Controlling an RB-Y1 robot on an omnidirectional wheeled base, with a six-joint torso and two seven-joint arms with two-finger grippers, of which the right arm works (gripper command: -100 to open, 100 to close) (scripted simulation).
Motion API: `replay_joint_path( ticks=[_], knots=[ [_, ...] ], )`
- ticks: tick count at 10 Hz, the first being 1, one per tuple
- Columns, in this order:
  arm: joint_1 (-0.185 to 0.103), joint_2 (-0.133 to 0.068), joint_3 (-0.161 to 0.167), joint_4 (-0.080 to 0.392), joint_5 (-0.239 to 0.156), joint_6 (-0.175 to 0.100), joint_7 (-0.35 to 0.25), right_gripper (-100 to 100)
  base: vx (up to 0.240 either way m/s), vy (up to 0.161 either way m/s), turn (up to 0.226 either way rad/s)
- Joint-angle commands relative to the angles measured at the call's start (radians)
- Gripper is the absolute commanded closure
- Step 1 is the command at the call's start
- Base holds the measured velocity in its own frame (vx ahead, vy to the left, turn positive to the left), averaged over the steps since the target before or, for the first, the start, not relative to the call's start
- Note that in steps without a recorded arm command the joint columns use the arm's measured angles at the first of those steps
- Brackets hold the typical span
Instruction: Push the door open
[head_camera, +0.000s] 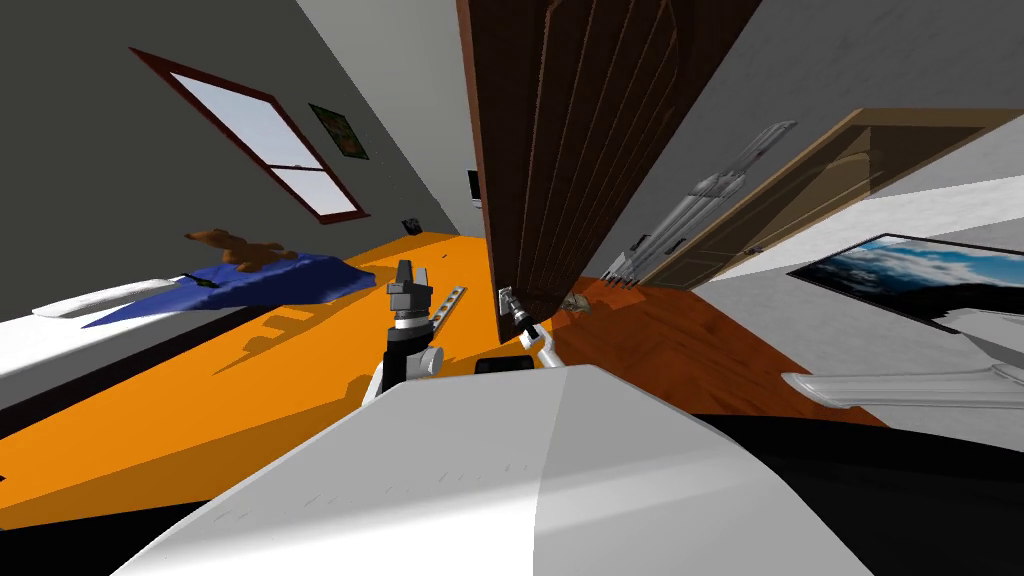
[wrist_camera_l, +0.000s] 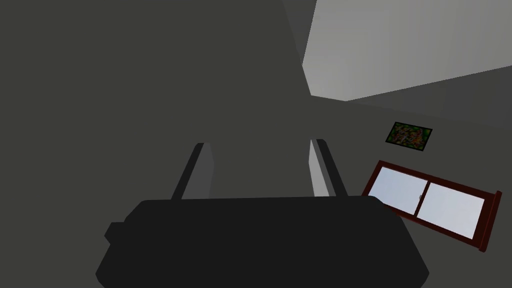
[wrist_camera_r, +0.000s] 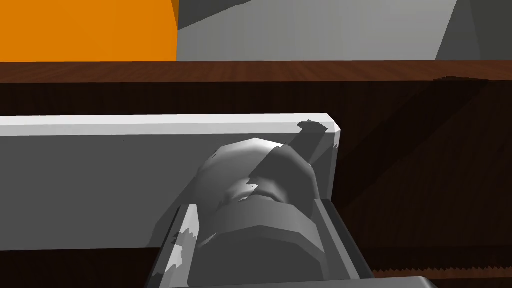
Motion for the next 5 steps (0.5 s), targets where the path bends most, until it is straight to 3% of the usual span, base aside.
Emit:
replay_joint_path(
  ticks=[1,5],
  knots=[
    [-0.005,-0.014,-0.021,0.002,-0.004,0.002,0.005,100,0.120,0.169,-0.084],
    [-0.013,-0.016,-0.078,0.012,-0.015,0.002,0.023,100,0.146,0.192,-0.093]
  ],
)
